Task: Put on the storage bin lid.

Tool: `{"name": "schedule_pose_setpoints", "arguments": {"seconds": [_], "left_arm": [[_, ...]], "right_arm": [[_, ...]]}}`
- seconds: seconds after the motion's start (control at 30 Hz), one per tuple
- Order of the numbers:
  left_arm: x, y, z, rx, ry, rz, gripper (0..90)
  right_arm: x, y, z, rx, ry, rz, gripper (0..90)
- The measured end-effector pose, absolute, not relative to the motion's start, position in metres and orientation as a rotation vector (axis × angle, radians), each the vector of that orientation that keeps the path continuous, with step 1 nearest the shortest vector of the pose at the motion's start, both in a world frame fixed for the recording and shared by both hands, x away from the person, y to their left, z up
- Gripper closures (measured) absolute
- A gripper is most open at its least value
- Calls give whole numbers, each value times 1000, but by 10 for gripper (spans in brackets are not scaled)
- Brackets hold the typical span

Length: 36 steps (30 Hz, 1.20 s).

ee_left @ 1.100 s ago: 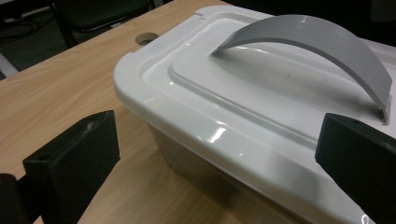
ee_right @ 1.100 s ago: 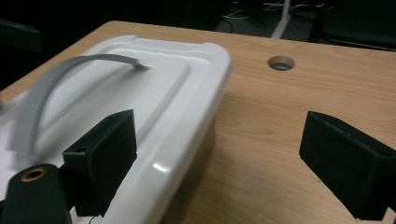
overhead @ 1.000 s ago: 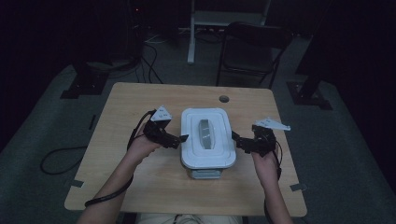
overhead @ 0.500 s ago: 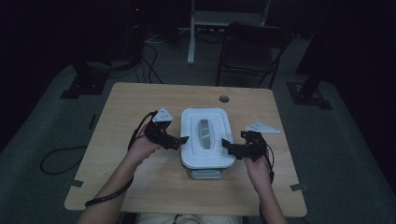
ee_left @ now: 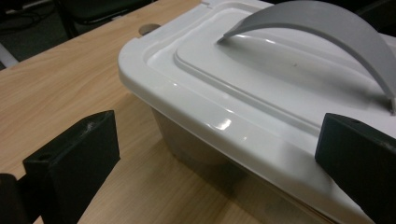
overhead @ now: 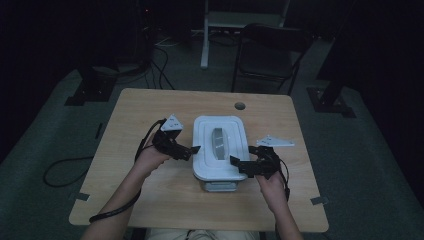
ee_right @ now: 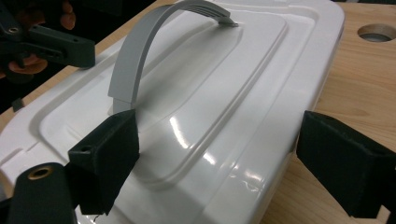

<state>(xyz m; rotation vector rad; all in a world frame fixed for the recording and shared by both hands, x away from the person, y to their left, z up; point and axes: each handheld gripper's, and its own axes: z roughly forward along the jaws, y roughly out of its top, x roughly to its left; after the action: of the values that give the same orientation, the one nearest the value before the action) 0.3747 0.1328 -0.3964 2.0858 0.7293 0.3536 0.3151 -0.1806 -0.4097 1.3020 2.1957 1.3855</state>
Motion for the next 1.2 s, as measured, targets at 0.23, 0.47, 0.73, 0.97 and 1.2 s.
{"name": "schedule_pose_setpoints", "arguments": {"seconds": [0.23,0.47,0.73,0.97,1.2], "left_arm": [[372,140,-396,2043,735,360,6],[372,146,-396,2019,741,361,6],[371,156,-397,2004,763,367,6],[371,170,-401,1984,799,369,5],[371,182,-409,1971,824,367,6]], "right_arm": [[315,-192,-404,1286,2085,1396,126],[323,-201,-398,1273,2030,1350,124],[327,-210,-400,1295,2000,1352,124],[328,-225,-401,1321,1943,1321,124],[330,-241,-406,1347,1902,1282,124]]}}
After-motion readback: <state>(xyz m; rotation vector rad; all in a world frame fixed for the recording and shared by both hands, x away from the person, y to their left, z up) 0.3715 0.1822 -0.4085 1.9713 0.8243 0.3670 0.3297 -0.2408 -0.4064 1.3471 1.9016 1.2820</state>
